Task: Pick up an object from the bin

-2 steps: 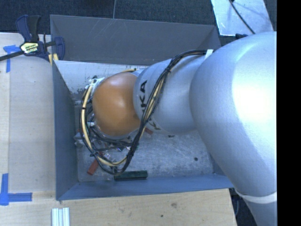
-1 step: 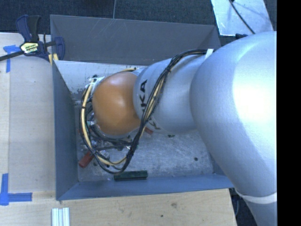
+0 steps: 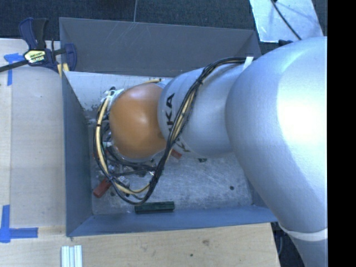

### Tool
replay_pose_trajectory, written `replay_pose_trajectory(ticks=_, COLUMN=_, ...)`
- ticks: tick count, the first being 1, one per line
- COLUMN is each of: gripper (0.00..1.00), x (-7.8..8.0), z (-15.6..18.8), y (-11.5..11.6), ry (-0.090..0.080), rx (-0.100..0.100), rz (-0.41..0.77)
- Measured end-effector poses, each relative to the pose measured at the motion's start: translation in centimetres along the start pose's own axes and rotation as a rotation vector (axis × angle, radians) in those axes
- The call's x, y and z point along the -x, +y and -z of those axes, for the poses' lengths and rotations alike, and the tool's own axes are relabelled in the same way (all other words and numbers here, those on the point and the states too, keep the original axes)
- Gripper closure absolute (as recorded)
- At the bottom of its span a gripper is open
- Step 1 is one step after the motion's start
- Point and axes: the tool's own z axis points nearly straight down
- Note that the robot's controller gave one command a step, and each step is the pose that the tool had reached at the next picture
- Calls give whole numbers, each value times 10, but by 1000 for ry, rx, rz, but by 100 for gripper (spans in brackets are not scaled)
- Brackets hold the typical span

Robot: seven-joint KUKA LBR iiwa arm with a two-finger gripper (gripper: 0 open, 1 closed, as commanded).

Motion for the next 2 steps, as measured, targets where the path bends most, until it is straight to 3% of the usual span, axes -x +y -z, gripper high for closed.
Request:
replay_pose_trajectory(ticks=1, gripper=100, x=2, z=20, y=-1, ry=0, rx=-1, rz=-4)
replay_pose_trajectory(ticks=2, gripper=100, x=5, z=103, y=-2, ry=-2, rx=-3, rz=-8)
